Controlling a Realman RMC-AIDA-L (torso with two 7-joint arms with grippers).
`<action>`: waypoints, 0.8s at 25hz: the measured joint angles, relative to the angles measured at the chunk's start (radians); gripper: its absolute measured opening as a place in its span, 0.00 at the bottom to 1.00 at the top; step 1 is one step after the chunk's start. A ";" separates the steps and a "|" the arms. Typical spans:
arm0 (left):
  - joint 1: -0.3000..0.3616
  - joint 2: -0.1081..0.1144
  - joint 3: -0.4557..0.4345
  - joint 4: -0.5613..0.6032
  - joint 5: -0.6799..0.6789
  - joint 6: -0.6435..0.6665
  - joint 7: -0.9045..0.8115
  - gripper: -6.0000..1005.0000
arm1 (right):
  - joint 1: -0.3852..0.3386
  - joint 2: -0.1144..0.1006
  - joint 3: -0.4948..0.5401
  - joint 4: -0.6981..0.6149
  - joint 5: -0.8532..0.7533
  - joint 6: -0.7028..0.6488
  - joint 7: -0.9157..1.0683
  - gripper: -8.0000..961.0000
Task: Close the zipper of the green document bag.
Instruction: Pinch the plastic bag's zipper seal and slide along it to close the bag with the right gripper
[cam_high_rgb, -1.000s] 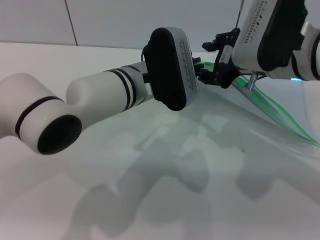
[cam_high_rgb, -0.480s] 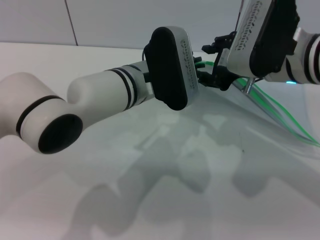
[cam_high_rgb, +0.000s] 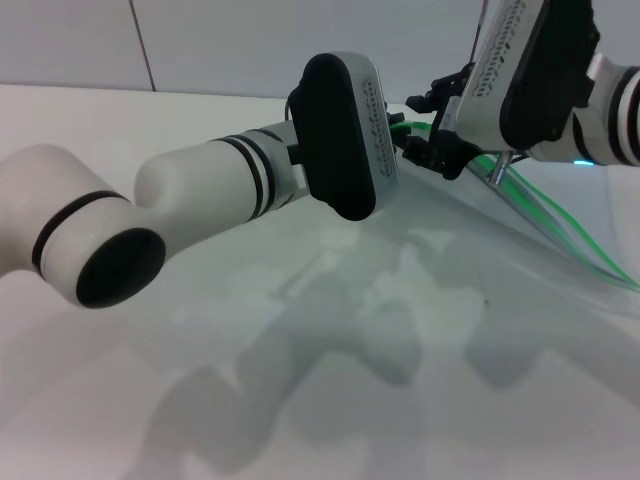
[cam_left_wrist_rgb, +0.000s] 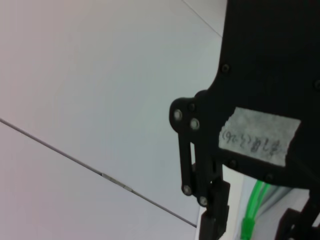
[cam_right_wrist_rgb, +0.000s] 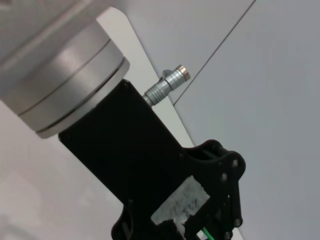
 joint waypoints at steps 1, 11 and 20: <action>0.000 0.000 0.000 0.002 0.000 0.000 0.000 0.06 | 0.000 0.000 0.001 0.000 0.000 0.000 0.000 0.49; 0.002 0.000 0.000 0.007 0.003 0.000 0.000 0.06 | 0.002 0.000 0.002 0.000 0.000 -0.002 0.001 0.37; 0.002 0.000 0.000 0.010 0.005 0.000 0.001 0.06 | 0.002 -0.003 0.006 0.004 0.000 -0.010 0.011 0.32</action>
